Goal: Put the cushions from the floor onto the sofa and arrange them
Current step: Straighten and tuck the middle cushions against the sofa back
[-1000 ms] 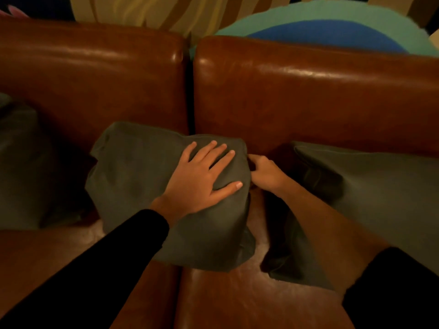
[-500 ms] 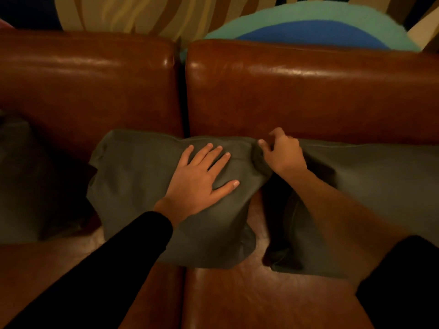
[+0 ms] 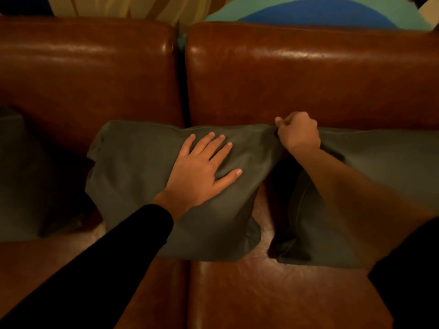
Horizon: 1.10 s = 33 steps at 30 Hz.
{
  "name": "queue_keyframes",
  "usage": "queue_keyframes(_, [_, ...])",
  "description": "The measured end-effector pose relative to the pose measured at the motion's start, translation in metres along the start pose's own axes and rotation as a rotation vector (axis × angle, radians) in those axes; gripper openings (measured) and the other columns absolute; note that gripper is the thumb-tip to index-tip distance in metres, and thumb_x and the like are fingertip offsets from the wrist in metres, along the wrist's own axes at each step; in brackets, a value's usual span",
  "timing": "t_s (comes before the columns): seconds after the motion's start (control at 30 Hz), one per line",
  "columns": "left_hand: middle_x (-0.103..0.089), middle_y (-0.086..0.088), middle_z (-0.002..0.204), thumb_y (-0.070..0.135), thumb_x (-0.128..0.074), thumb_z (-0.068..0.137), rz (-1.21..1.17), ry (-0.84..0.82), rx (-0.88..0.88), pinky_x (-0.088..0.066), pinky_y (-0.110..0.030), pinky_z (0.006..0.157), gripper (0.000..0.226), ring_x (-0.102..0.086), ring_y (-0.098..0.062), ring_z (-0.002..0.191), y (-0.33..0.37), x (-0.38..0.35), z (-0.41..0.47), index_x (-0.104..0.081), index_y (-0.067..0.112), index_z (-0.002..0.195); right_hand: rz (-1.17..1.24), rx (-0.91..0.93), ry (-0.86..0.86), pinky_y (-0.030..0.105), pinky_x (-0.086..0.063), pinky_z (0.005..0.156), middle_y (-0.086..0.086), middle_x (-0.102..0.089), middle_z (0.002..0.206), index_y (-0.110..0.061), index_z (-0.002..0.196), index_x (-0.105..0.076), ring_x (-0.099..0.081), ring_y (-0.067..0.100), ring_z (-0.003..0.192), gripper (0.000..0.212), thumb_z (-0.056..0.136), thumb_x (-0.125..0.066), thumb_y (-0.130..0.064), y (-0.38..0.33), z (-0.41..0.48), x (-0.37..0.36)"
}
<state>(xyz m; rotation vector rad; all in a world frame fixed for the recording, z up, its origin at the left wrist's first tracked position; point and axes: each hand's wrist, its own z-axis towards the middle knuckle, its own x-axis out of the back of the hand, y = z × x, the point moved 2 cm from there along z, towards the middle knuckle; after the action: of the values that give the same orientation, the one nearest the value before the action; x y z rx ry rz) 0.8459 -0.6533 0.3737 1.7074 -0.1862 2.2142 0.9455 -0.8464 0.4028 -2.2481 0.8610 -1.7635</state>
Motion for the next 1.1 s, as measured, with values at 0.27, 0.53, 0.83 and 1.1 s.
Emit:
queue_keyframes(0.27, [-0.059,-0.008,0.132,0.059,-0.036,0.090,0.014,-0.026,0.007,-0.023,-0.046,0.108,0.063,-0.051,-0.026,0.127,0.001,0.000,0.001,-0.062,0.013,0.126,-0.077,0.271,0.024,0.034,-0.040,0.068,0.005,-0.054,0.088,-0.012,0.113,-0.045,-0.057,0.027,0.085,0.026,0.094,-0.057,-0.026,-0.006,-0.009,0.012])
queue_keyframes(0.53, [-0.060,-0.008,0.130,0.058,-0.038,0.090,0.021,-0.016,0.001,-0.025,-0.047,0.108,0.062,-0.052,-0.026,0.126,0.001,0.000,0.002,-0.063,0.013,0.125,-0.017,0.239,0.020,0.040,-0.048,0.070,0.009,-0.057,0.094,-0.010,0.115,-0.044,-0.059,0.027,0.085,0.031,0.097,-0.052,-0.034,-0.004,-0.012,0.010])
queue_keyframes(0.83, [-0.058,-0.007,0.133,0.058,-0.036,0.091,0.022,-0.075,0.003,-0.025,-0.046,0.108,0.063,-0.051,-0.026,0.127,0.000,-0.001,0.003,-0.059,0.014,0.129,0.024,0.193,0.009,0.035,-0.046,0.071,0.008,-0.055,0.090,-0.008,0.107,-0.051,-0.057,0.025,0.085,0.018,0.095,-0.056,-0.020,0.002,-0.006,0.013])
queue_keyframes(1.1, [-0.064,-0.013,0.123,0.047,-0.043,0.092,-0.139,0.005,0.071,-0.040,-0.048,0.100,0.053,-0.057,-0.031,0.119,-0.004,0.012,0.007,-0.065,0.007,0.119,-0.332,0.342,0.151,0.050,-0.035,0.095,0.013,-0.042,0.128,-0.014,0.117,-0.052,-0.035,0.033,0.121,0.033,0.099,-0.041,-0.039,-0.008,-0.020,0.000])
